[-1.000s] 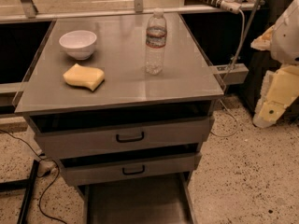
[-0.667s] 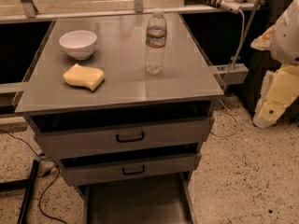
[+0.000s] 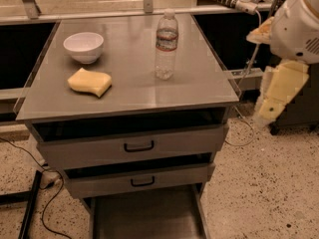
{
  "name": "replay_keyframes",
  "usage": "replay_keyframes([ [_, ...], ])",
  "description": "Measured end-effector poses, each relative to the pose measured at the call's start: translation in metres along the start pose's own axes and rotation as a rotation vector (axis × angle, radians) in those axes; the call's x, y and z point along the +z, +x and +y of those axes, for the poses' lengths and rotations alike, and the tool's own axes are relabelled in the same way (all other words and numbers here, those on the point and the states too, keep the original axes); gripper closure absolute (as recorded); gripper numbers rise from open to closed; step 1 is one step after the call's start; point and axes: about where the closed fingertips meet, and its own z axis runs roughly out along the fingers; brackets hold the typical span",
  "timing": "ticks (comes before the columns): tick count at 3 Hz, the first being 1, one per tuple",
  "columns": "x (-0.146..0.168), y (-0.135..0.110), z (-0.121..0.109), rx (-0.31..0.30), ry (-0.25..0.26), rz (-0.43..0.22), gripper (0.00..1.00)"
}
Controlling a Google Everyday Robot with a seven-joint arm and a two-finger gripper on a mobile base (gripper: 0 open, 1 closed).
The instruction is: Place water bottle into bottom drawer
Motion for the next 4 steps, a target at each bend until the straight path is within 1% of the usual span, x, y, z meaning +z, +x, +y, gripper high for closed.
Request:
replay_keyframes([
  [1, 0.007, -0.022, -0.022, -0.057, 0.027, -0.145, 0.00],
  [2, 0.019, -0.039, -0.039, -0.058, 0.057, -0.324, 0.00],
  [3, 0.029, -0.049, -0.056, -0.026, 0.108, -0.472, 0.00],
  [4, 0.046, -0.051, -0.072, 0.022, 0.107, -0.513, 0.00],
])
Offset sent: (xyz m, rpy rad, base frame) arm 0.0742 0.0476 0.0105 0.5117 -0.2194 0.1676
